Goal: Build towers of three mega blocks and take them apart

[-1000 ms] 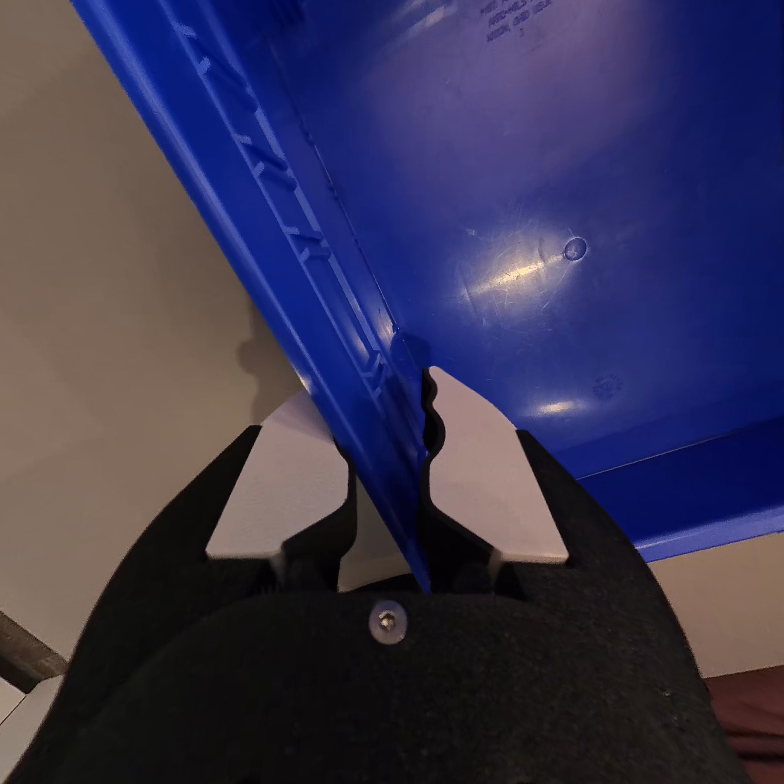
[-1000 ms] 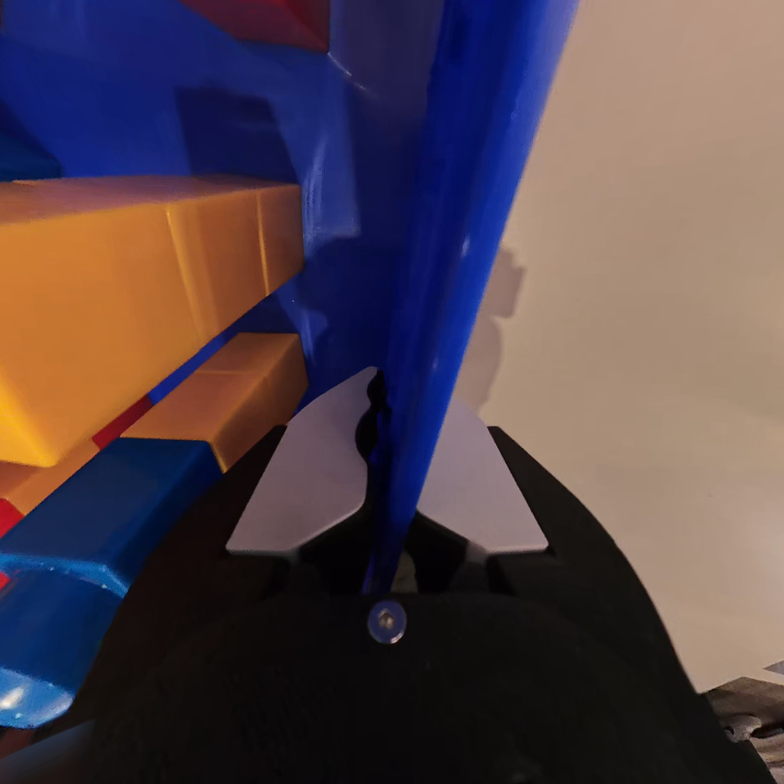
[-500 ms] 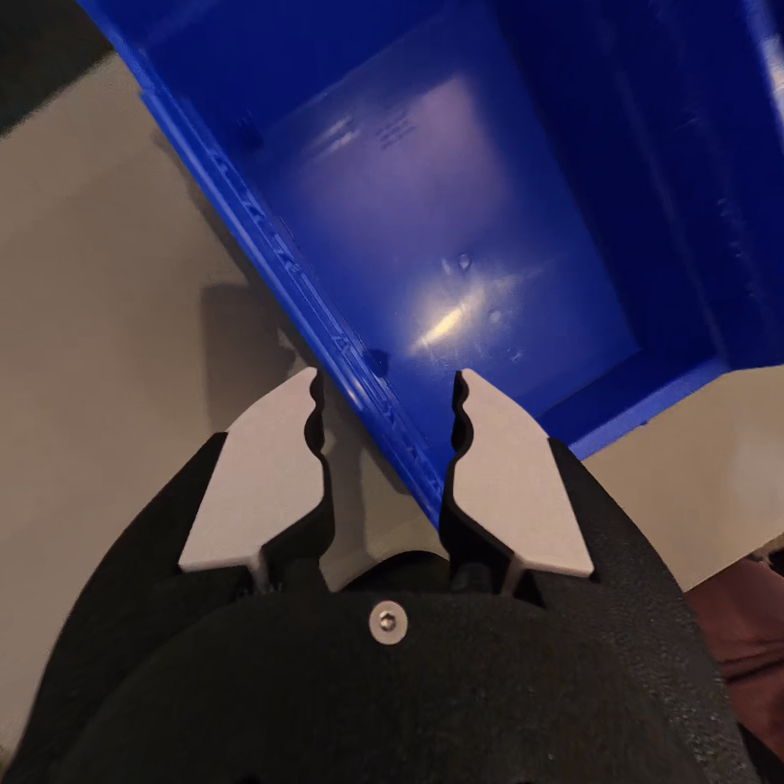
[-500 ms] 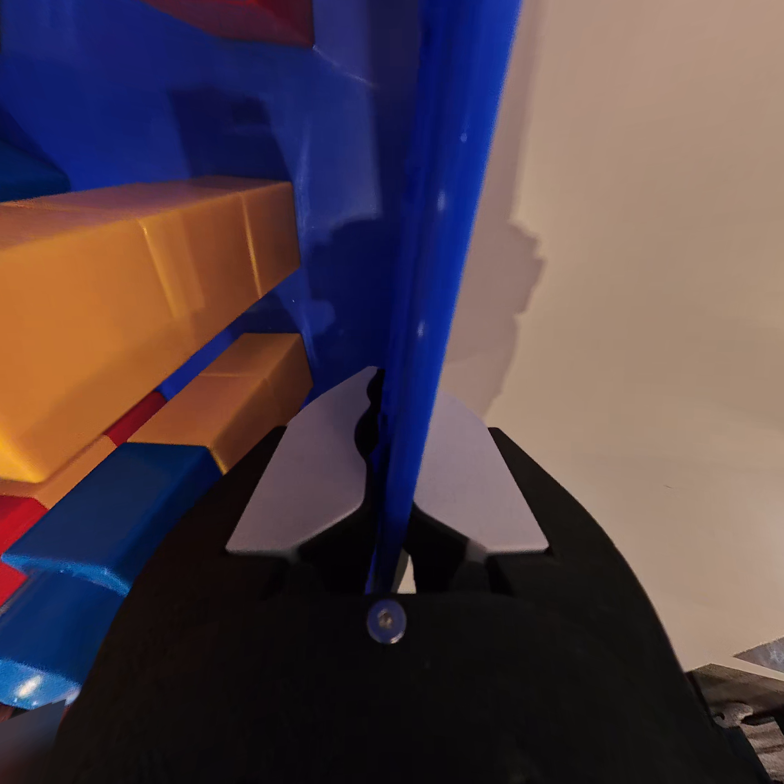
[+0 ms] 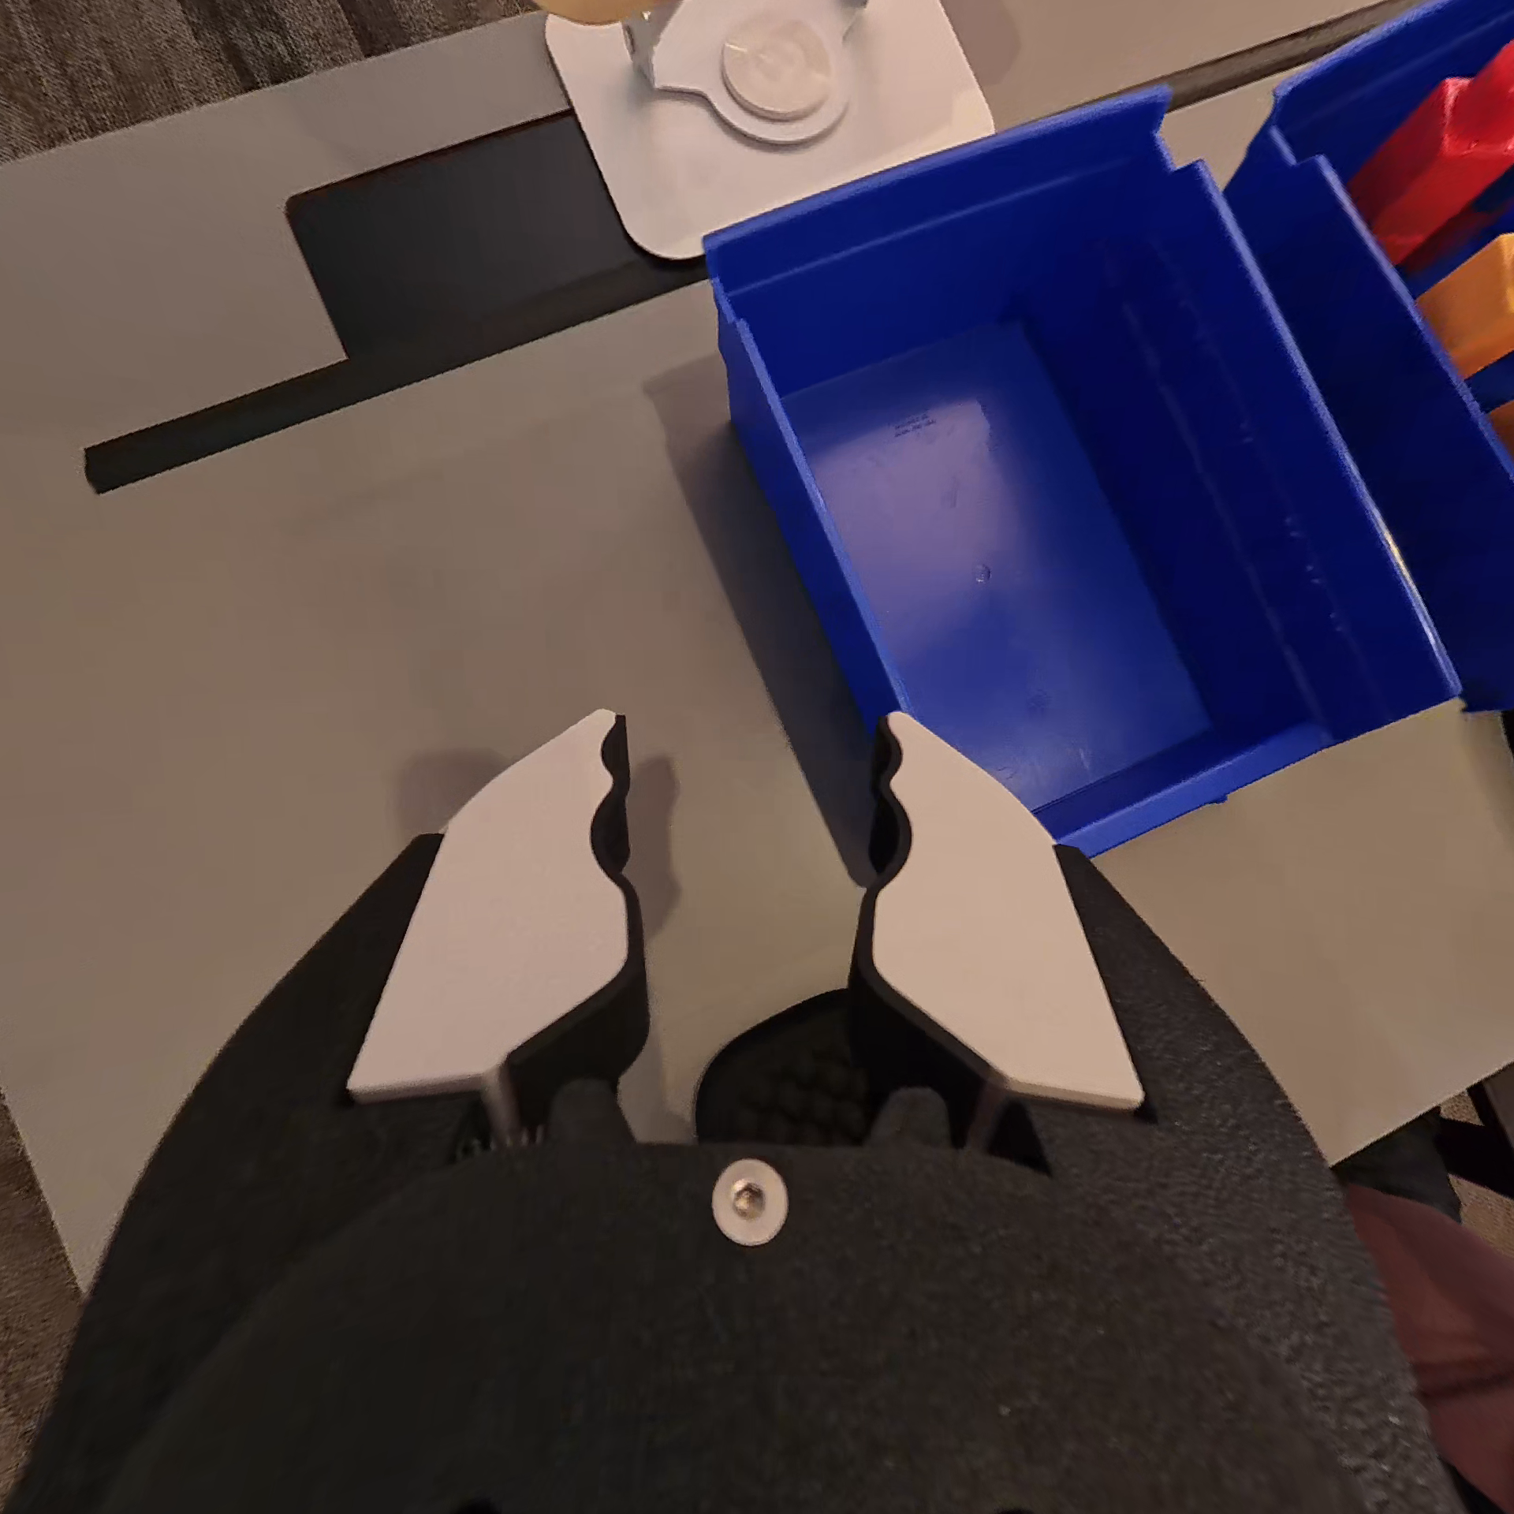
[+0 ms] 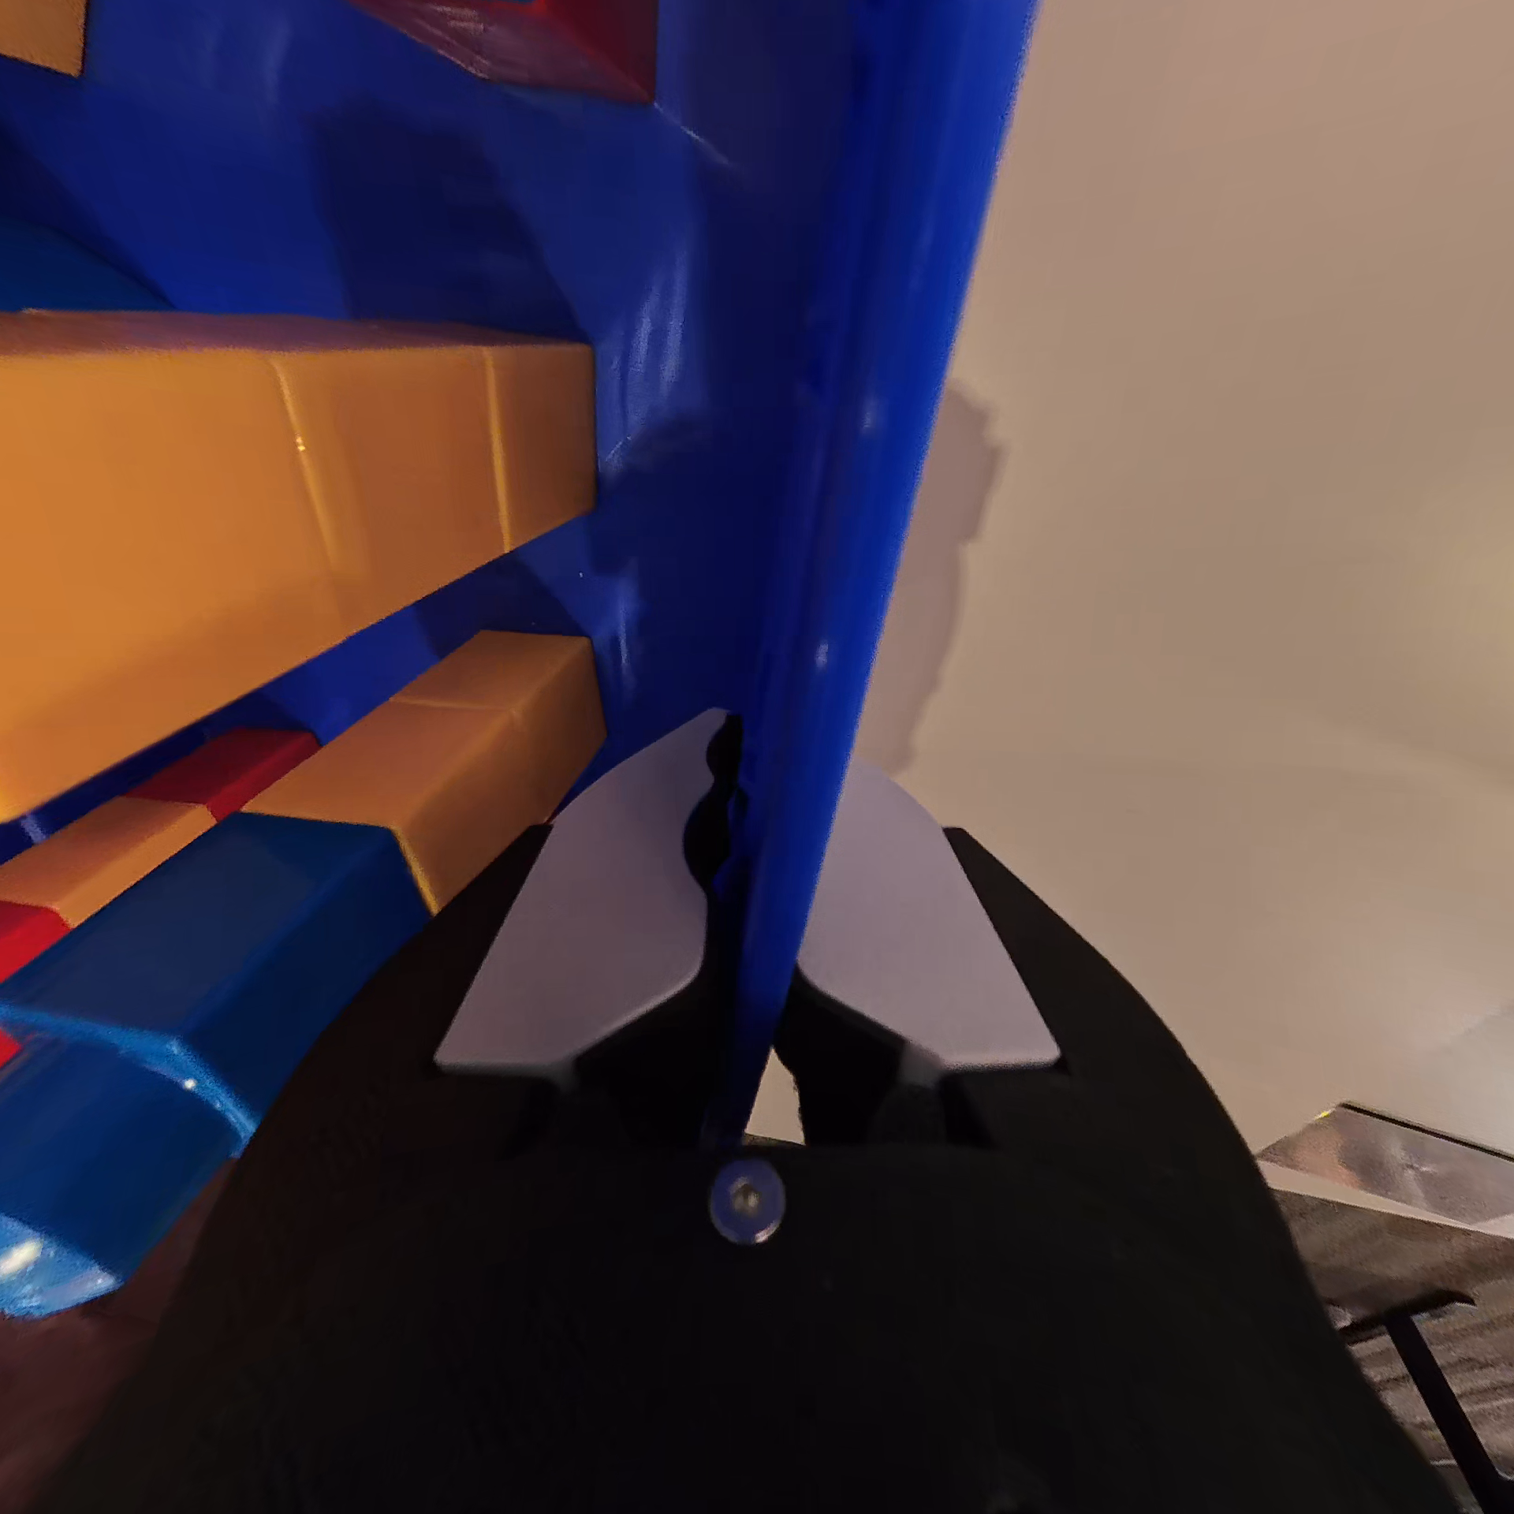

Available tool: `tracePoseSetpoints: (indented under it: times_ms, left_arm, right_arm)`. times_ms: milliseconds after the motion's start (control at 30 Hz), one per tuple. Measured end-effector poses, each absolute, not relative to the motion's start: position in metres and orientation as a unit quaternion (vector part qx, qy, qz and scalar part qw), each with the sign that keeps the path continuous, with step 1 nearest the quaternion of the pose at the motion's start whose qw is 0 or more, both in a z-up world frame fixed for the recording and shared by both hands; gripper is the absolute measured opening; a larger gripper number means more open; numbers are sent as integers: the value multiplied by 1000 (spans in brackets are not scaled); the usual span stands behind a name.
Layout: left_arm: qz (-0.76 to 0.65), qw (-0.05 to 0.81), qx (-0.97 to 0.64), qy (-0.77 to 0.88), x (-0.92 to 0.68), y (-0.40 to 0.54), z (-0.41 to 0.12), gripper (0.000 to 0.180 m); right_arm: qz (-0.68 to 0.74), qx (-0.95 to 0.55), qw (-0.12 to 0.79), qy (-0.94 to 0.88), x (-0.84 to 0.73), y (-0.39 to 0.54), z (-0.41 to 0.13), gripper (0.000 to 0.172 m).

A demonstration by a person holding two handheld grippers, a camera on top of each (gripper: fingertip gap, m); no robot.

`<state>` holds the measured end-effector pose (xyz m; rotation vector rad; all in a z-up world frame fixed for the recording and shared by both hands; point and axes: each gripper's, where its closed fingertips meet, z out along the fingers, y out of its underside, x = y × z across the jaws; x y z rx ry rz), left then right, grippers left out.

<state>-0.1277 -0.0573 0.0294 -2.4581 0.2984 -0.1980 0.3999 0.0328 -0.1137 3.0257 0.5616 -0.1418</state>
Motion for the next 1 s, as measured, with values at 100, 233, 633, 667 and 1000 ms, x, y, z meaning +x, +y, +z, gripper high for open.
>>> tracePoseSetpoints:
  times_ms: [100, 233, 633, 667, 1000]
  left_arm:
    - [-82, 325, -937, 104, -134, -58, 30, 57]
    - [-83, 324, -937, 100, -138, -59, 29, 57]
    - [-101, 389, -916, 16, -191, -77, 55, 52]
    - [-98, 391, -915, 4, -199, -80, 56, 52]
    - [-74, 432, -895, -85, -253, -124, 72, 52]
  right_arm:
    - [-52, 983, 25, 176, 406, 31, -107, 5]
    - [-60, 983, 21, 174, 409, 29, -91, 5]
    - [-68, 970, -16, 234, 315, 50, 11, 4]
    - [-71, 966, -19, 248, 296, 53, 17, 4]
    - [-134, 896, -23, 422, 52, 58, 29, 4]
